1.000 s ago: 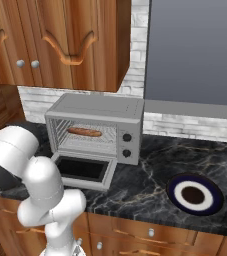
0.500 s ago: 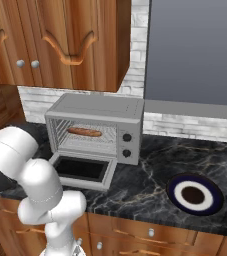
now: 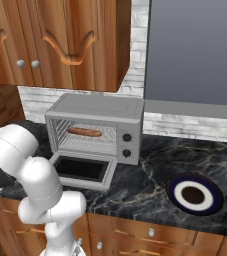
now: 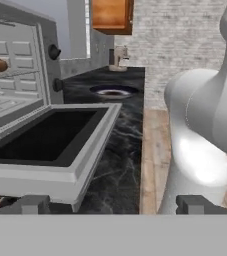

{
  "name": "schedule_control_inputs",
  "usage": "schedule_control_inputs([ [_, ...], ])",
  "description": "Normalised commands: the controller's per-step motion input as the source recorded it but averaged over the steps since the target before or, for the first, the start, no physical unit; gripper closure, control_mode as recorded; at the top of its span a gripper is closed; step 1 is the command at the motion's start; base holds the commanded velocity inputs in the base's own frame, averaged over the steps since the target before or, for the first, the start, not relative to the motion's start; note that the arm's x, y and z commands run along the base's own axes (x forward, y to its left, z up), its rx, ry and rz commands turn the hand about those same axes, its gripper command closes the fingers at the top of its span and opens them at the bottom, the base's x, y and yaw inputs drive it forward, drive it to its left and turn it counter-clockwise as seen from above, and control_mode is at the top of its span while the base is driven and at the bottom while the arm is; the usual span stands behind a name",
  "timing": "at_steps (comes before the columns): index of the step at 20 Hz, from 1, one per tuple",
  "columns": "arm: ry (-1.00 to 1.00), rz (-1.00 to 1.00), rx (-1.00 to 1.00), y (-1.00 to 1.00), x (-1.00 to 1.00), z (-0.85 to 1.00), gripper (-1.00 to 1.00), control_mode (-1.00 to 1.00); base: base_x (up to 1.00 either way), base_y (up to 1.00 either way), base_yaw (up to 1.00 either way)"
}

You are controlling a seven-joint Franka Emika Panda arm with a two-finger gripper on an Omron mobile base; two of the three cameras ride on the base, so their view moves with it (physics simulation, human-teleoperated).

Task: Pull the toaster oven rack outwards. Pick up the baguette from the plate and place it on the toaster oven rack. Close the toaster oven door fully and set the temperature to the lowest setting.

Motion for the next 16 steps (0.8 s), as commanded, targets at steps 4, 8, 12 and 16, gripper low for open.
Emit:
schedule_control_inputs([
  [4, 0.29, 0.17, 0.00, -0.06, 0.37, 0.00, -1.00, -1.00, 0.00, 0.00, 0.00],
  [8, 0.28, 0.15, 0.00, -0.15, 0.35, 0.00, -1.00, -1.00, 0.00, 0.00, 0.00],
  [12, 0.11, 0.10, 0.06, -0.34, 0.24, 0.00, -1.00, -1.00, 0.00, 0.00, 0.00],
  [16, 0.00, 0.07, 0.18, -0.43, 0.19, -0.01, -1.00, -1.00, 0.00, 0.00, 0.00],
])
